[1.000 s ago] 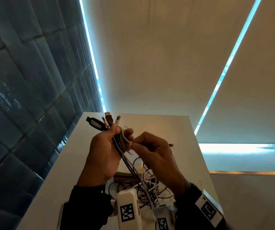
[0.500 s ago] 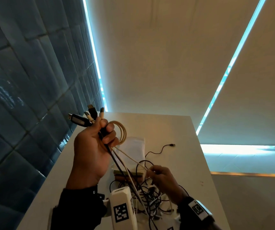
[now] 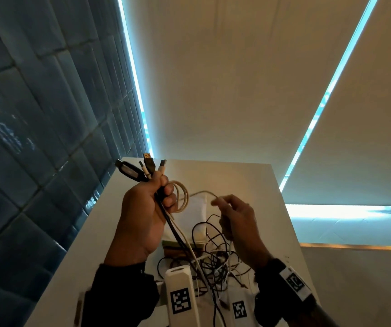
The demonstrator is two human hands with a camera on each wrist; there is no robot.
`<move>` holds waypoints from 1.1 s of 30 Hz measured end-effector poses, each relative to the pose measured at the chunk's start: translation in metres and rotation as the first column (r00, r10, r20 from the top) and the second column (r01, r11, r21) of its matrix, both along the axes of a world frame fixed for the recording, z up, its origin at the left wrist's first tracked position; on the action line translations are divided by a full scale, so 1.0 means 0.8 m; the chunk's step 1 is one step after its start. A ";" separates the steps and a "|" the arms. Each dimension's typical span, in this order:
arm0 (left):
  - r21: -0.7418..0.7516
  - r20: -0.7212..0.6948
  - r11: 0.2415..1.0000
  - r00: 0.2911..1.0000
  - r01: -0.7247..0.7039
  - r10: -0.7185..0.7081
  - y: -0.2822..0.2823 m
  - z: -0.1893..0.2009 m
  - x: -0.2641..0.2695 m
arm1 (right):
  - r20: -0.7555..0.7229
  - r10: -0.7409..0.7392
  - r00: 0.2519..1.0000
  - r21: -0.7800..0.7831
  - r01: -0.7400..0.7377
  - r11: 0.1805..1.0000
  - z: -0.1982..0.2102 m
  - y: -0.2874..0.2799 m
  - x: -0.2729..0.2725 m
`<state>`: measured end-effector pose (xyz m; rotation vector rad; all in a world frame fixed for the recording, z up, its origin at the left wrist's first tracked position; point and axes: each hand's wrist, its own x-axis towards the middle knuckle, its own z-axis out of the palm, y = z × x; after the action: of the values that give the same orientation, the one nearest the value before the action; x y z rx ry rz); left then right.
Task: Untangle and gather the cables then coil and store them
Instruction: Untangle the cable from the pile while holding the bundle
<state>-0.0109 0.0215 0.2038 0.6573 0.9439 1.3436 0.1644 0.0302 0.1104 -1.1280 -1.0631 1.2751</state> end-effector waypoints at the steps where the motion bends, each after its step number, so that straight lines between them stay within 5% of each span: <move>1: -0.008 -0.017 1.000 1.000 -0.009 0.009 0.000 -0.001 0.004 | -0.012 0.032 0.999 0.078 -0.031 0.996 0.017 -0.004 -0.007; 5: -0.026 -0.066 0.997 0.996 -0.070 0.068 0.000 -0.004 0.014 | 0.011 0.126 0.992 0.306 -0.124 0.944 0.060 -0.025 -0.026; 10: -0.034 0.043 0.999 0.999 -0.009 0.010 -0.004 -0.004 0.015 | 0.176 0.250 0.952 0.352 -0.298 0.887 0.061 -0.037 -0.033; 15: 0.048 0.267 0.998 0.962 0.047 -0.058 -0.001 -0.002 0.003 | 0.160 0.330 0.930 0.203 -0.359 0.911 0.034 -0.038 -0.024; 22: 0.122 0.274 0.992 0.962 -0.039 0.004 -0.001 0.001 -0.011 | 0.132 0.345 0.929 -0.047 -0.342 0.938 -0.013 -0.038 -0.003; 33: 0.175 0.211 0.982 0.977 -0.075 0.037 -0.004 0.000 -0.029 | 0.347 0.238 0.907 -0.193 -0.179 0.965 -0.117 -0.023 0.022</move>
<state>-0.0342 0.0180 0.2037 0.6182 0.6810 1.5296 0.1819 0.0117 0.0165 -1.4440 -1.4123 1.3646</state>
